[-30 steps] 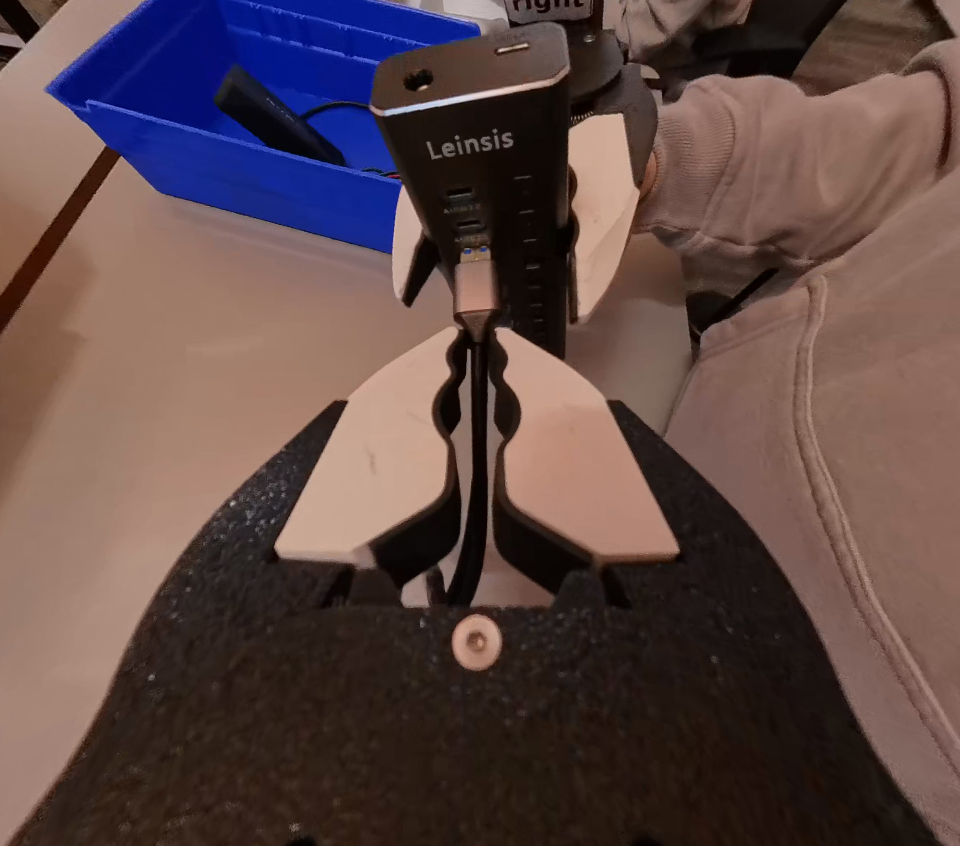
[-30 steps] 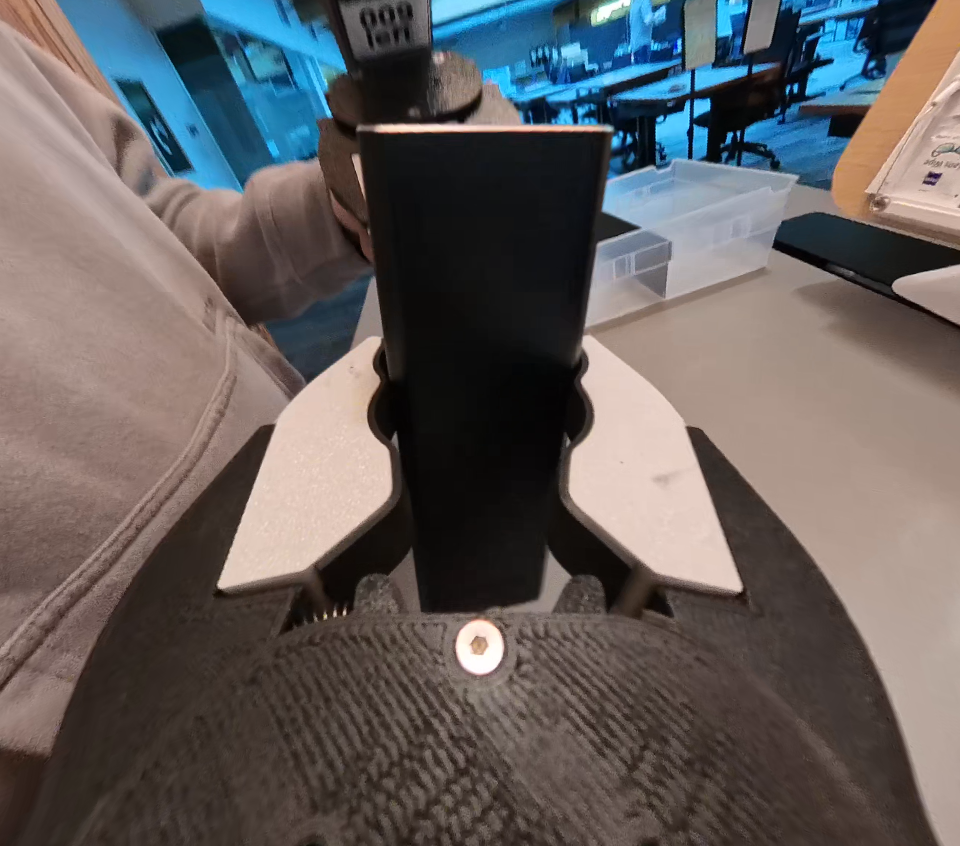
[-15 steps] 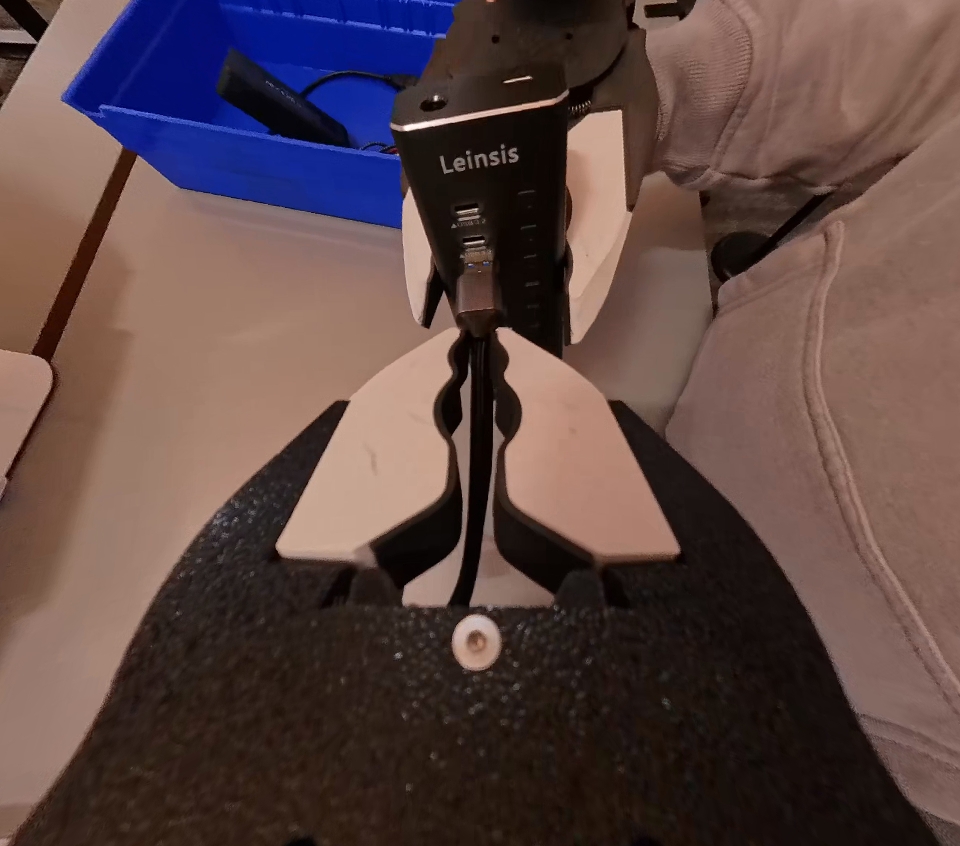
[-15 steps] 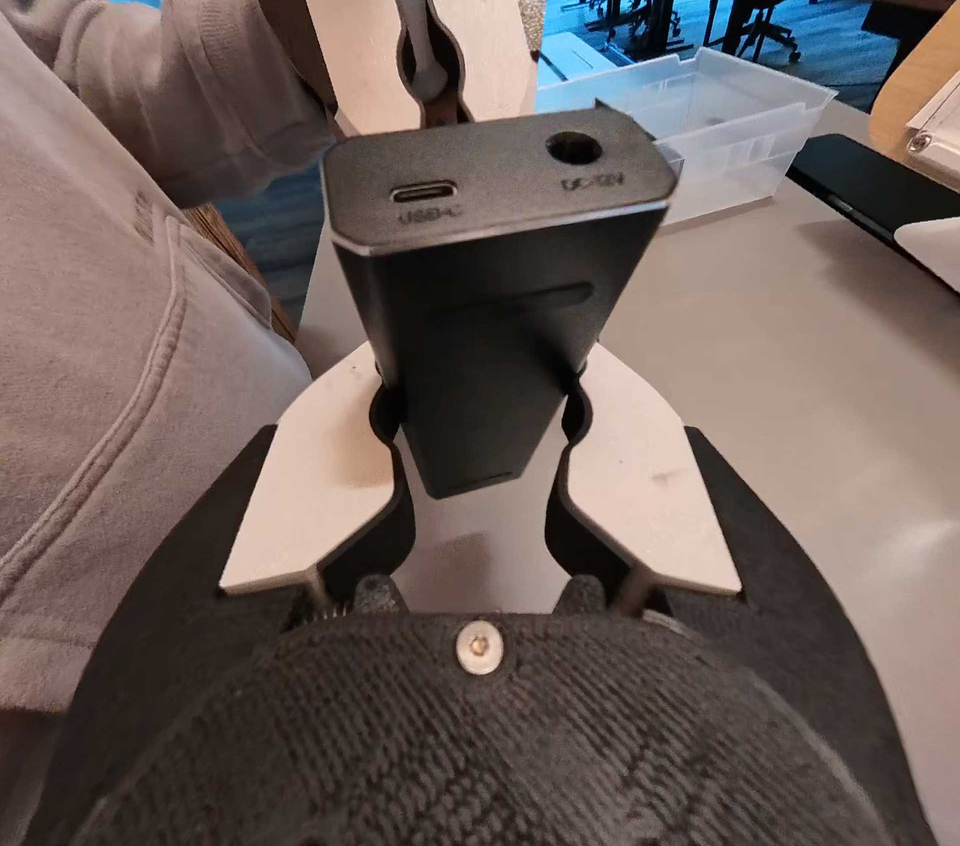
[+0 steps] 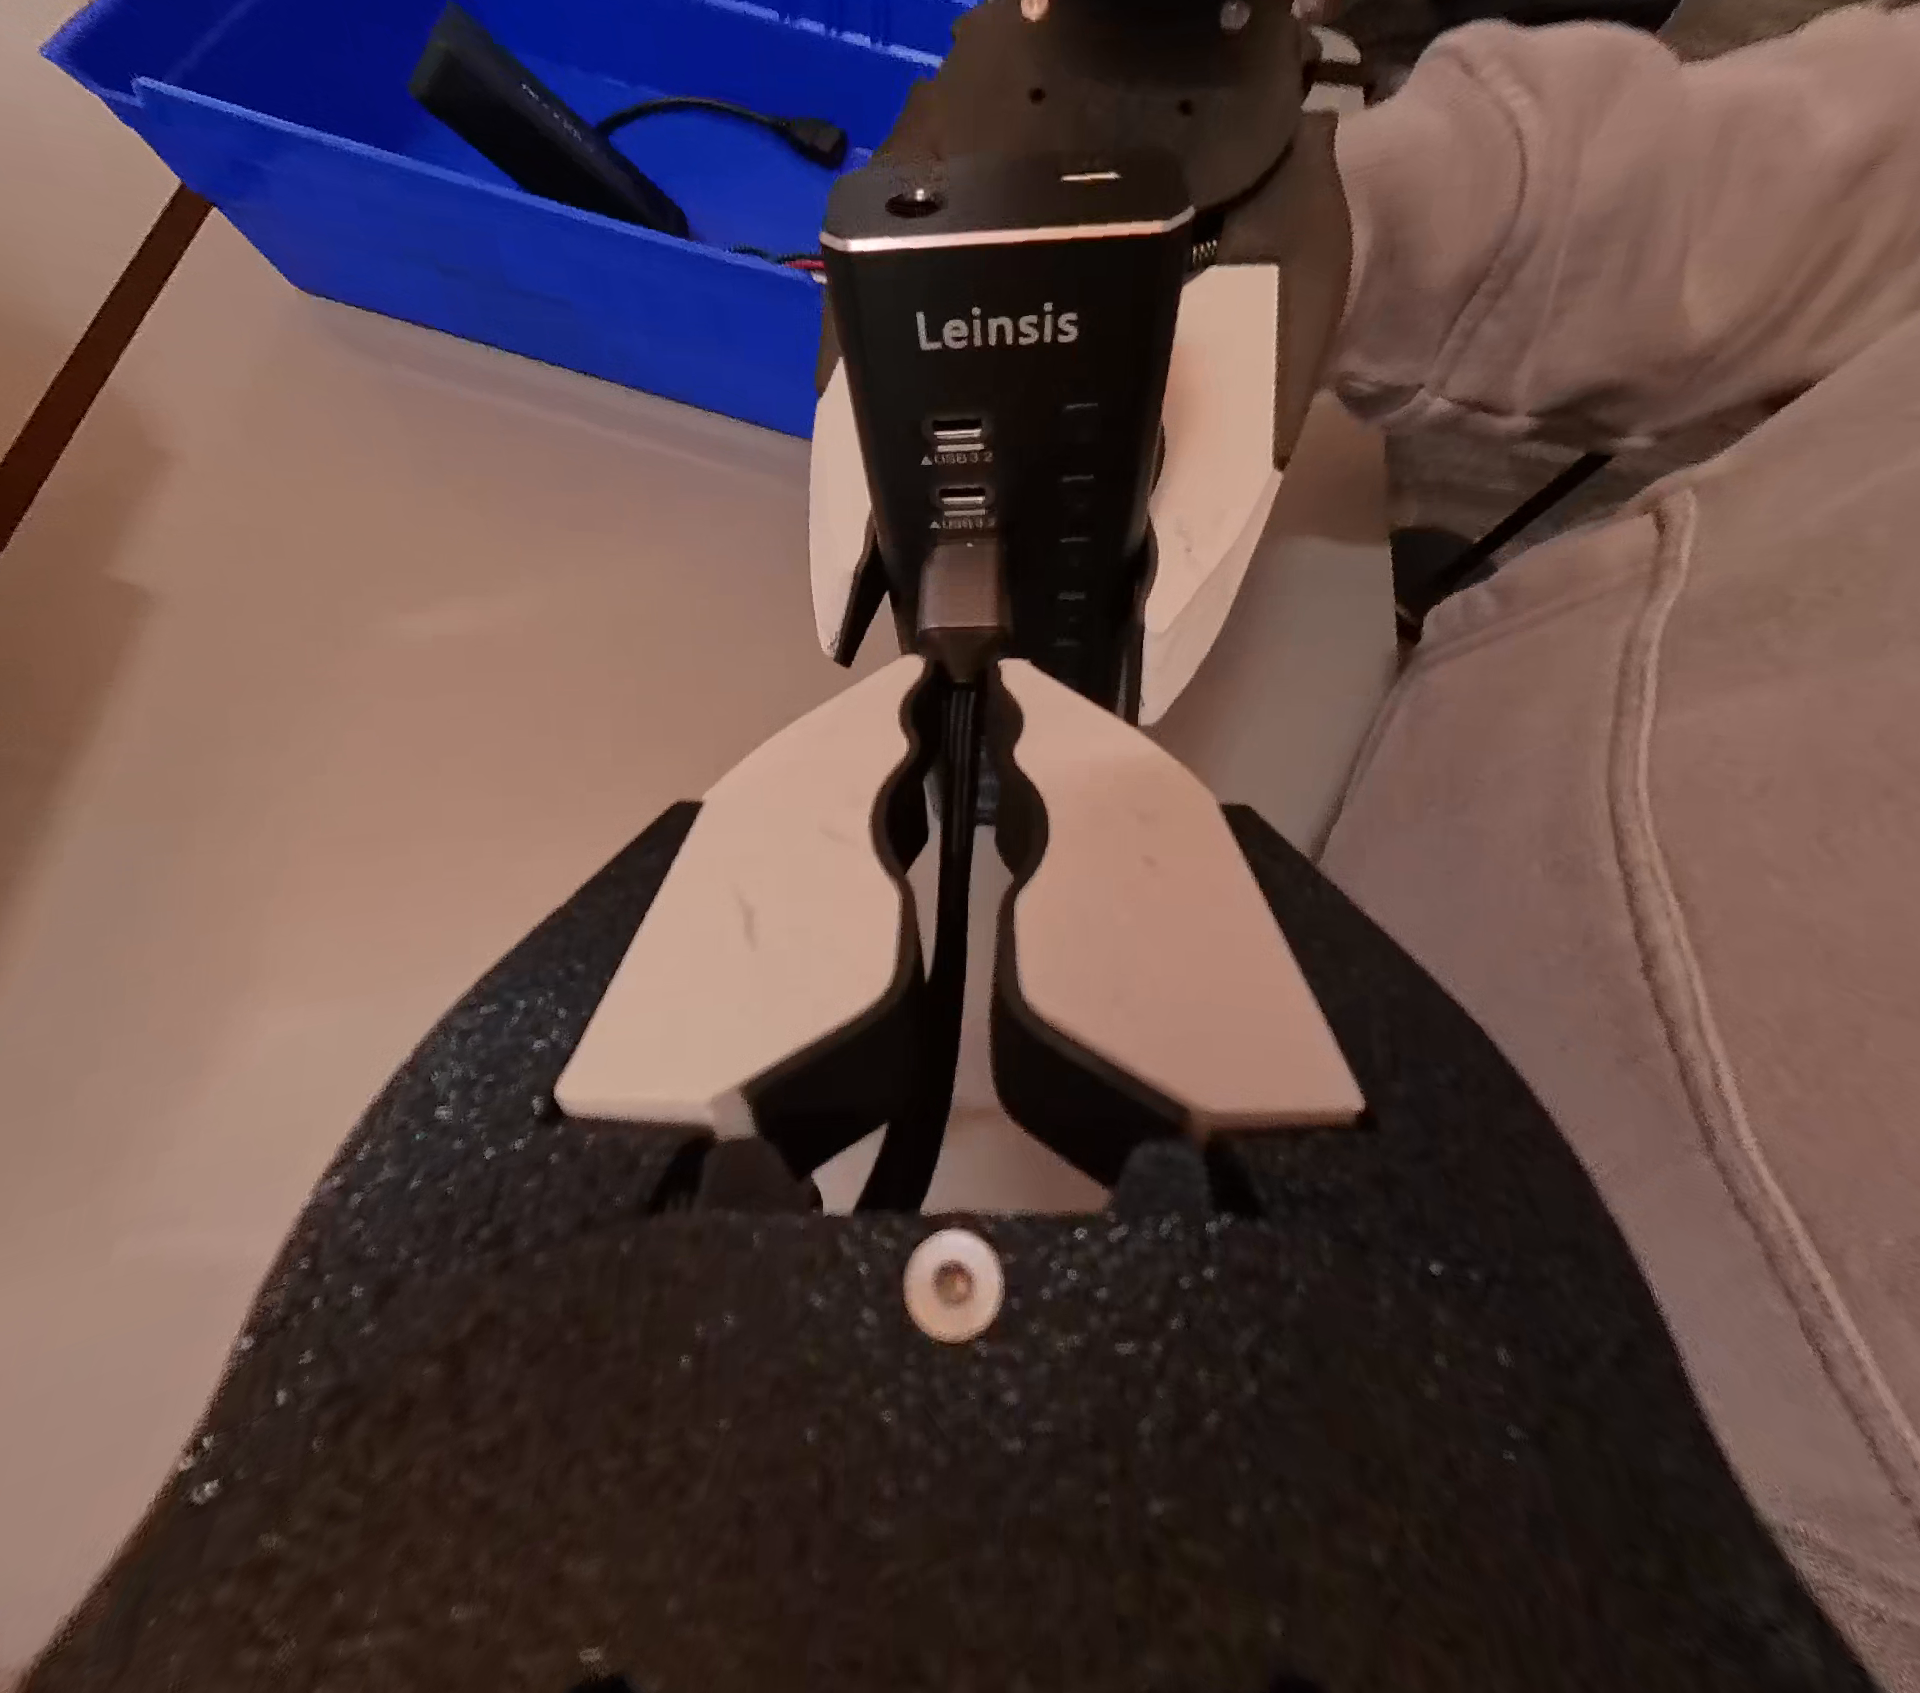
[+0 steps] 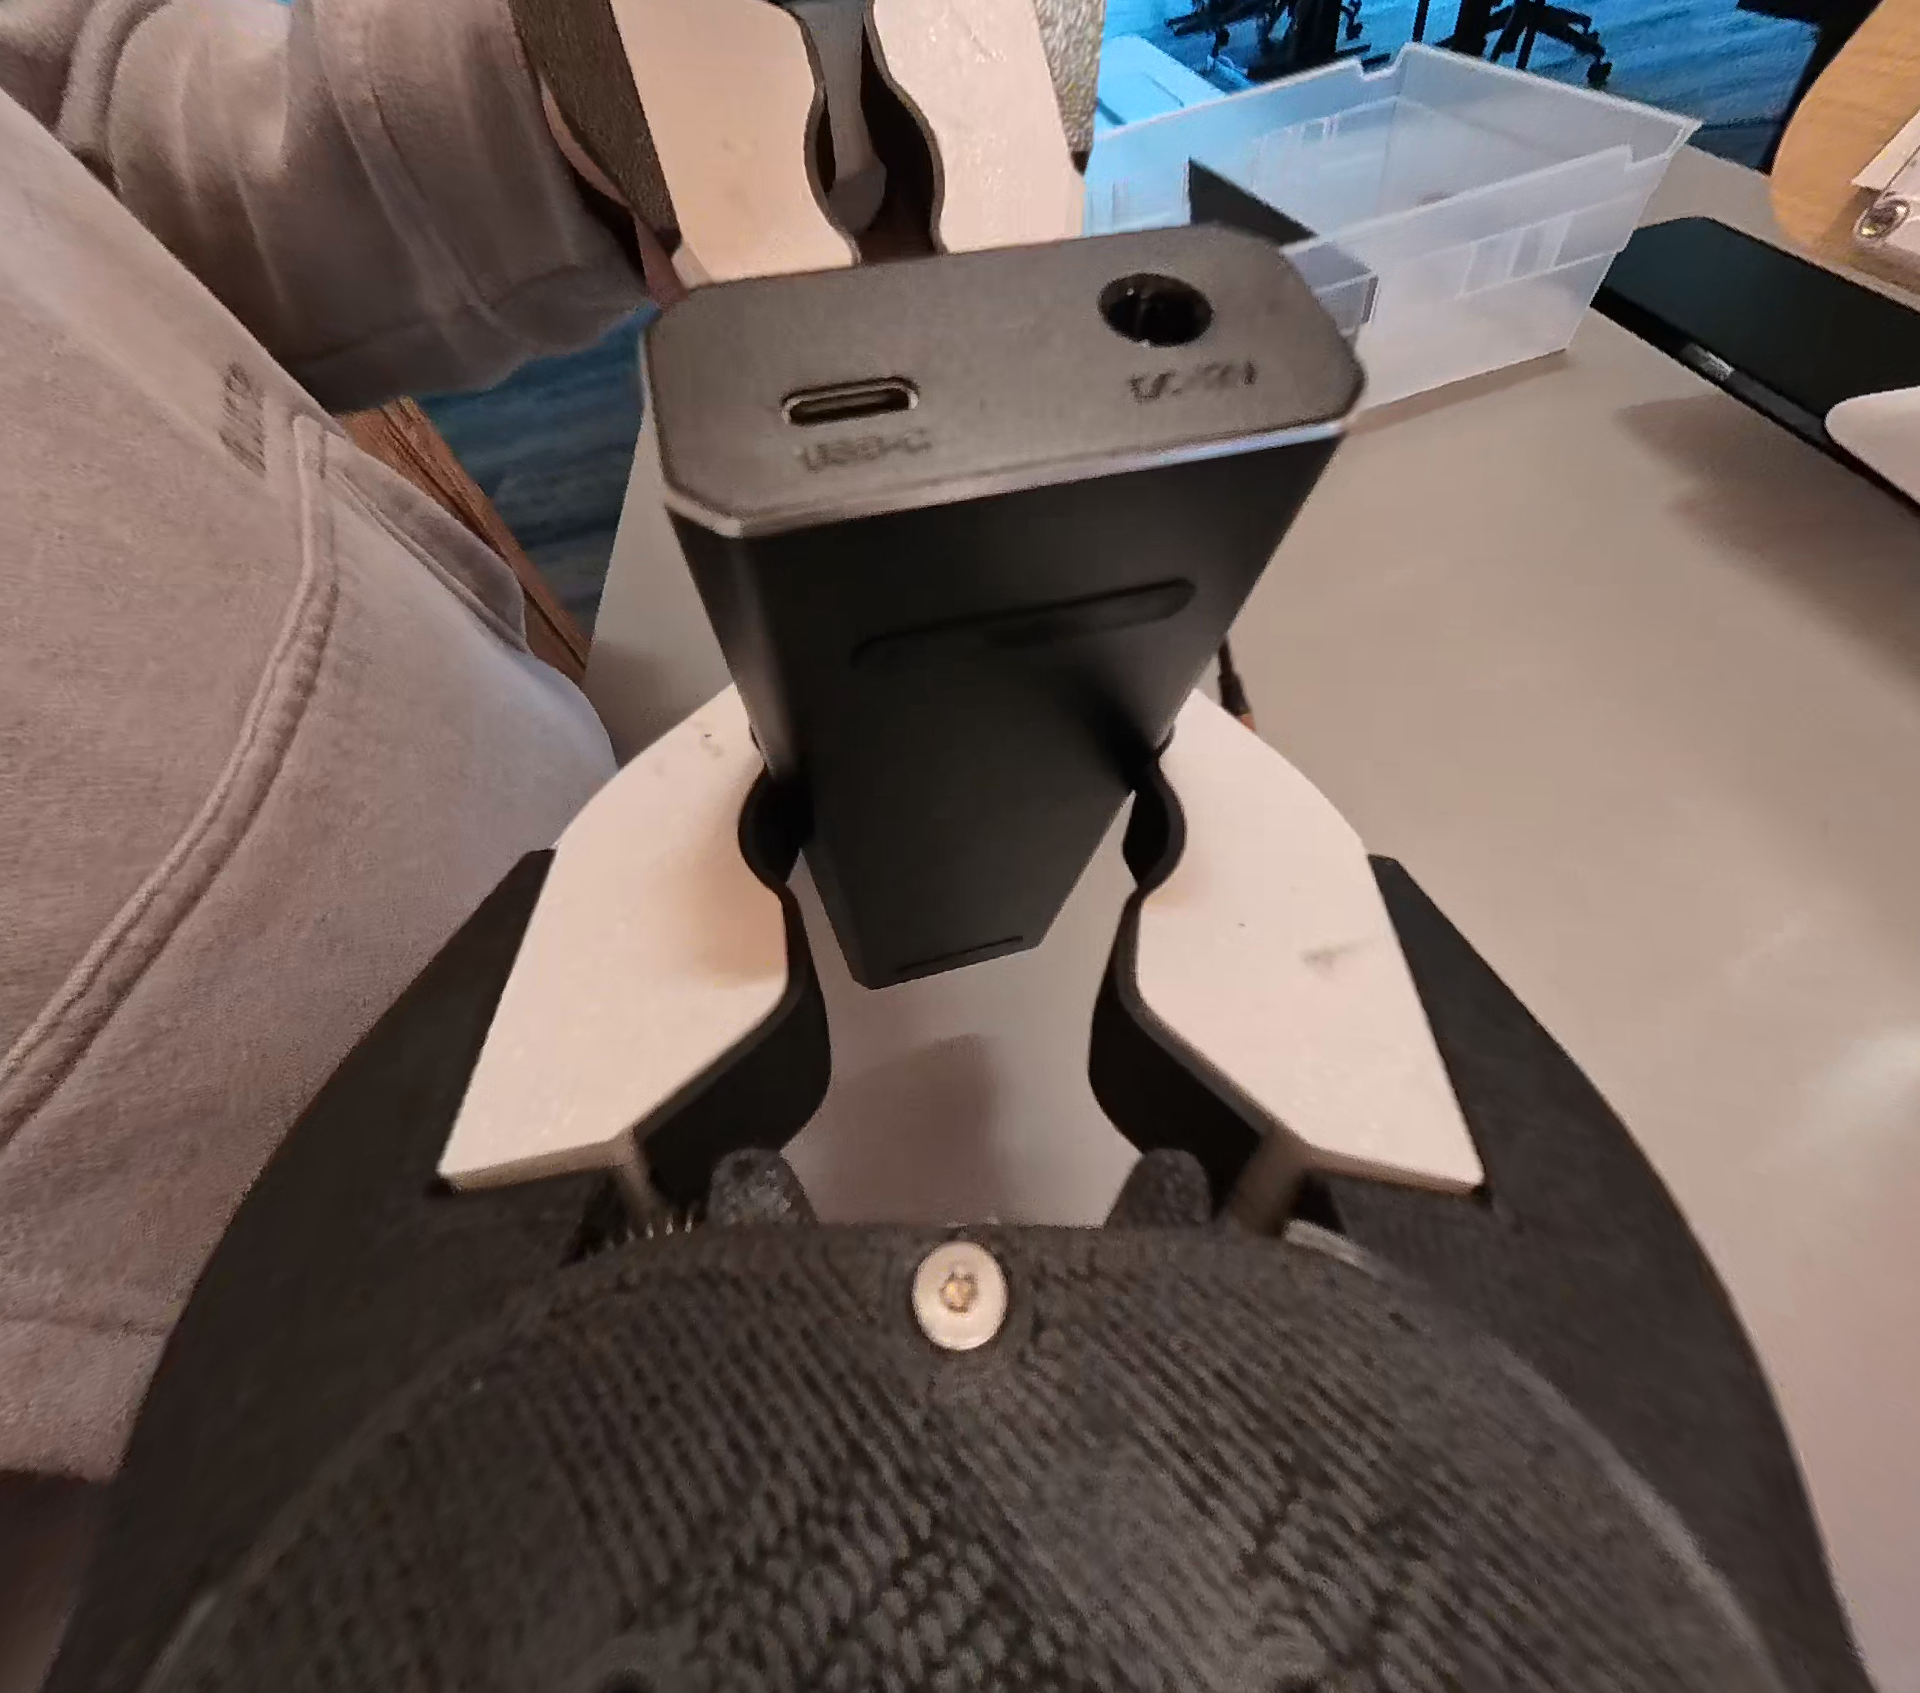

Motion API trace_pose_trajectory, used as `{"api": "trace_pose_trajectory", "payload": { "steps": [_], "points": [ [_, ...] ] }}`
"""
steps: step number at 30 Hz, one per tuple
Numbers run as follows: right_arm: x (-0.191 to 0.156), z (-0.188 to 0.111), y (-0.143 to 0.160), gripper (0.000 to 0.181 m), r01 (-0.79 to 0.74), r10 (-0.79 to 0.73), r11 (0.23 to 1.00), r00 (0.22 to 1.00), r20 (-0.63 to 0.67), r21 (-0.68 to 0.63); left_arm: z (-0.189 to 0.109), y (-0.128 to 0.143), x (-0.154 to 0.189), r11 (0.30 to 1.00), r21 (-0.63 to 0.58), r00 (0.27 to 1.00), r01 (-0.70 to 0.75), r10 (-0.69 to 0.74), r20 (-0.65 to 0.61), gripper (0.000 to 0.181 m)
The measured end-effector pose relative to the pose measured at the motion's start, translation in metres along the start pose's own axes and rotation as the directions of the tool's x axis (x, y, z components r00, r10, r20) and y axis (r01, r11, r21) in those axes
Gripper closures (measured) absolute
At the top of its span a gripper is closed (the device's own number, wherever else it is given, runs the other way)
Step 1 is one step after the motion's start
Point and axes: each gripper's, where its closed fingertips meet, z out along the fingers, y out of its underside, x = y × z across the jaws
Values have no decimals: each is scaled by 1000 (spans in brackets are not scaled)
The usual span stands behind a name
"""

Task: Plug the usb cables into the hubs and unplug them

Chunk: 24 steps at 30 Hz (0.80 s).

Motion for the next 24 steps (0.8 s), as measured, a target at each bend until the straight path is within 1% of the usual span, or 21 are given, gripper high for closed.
{"api": "trace_pose_trajectory", "payload": {
  "steps": [3, 6, 7, 8, 9, 10, 11, 12, 14, 16, 18, 19, 20, 22, 24],
  "points": [
    [6, 0, 0, 118, 22, -22, 1000, 999, -31, -11, 1, 0, -4, 999, 33, 1000, 20, -21, 17, 174],
    [9, -2, -11, 118, 10, -7, 998, 999, -49, 61, -6, -10, -8, 993, 112, 999, 21, -26, 46, 173],
    [9, -3, -16, 118, 2, 3, 996, 998, -58, 84, -14, -18, -13, 987, 157, 996, 30, -43, 77, 161],
    [10, -6, -19, 118, -2, 8, 996, 997, -70, 94, -26, -27, -19, 977, 211, 991, 37, -64, 121, 145],
    [12, -11, -22, 118, 2, 7, 995, 996, -90, 99, -41, -36, -25, 962, 269, 983, 35, -83, 166, 137],
    [16, -18, -26, 118, 7, 6, 995, 993, -118, 104, -56, -43, -31, 945, 327, 972, 25, -98, 211, 133],
    [20, -28, -30, 118, 6, 12, 993, 989, -148, 116, -70, -47, -37, 928, 373, 961, 13, -115, 253, 133],
    [24, -40, -36, 118, 0, 25, 990, 985, -173, 141, -79, -46, -42, 916, 402, 950, 9, -133, 282, 133],
    [35, -71, -53, 118, -10, 62, 977, 968, -242, 213, -82, -31, -47, 918, 395, 945, 38, -161, 284, 133],
    [47, -107, -74, 118, 4, 93, 959, 940, -327, 283, -72, -8, -48, 931, 346, 944, 114, -210, 254, 132],
    [61, -147, -90, 118, 44, 103, 950, 891, -443, 311, -56, 12, -41, 939, 301, 951, 168, -234, 199, 131],
    [70, -167, -95, 118, 64, 109, 950, 850, -515, 307, -49, 20, -38, 940, 283, 953, 189, -245, 179, 131],
    [82, -188, -98, 118, 77, 125, 951, 791, -599, 301, -42, 26, -34, 942, 266, 954, 203, -252, 163, 131],
    [106, -226, -91, 118, 74, 154, 960, 665, -731, 270, -29, 33, -27, 945, 244, 959, 220, -256, 124, 131],
    [129, -254, -76, 118, 50, 190, 965, 551, -813, 259, -19, 34, -23, 943, 238, 961, 234, -262, 94, 131]
  ]
}}
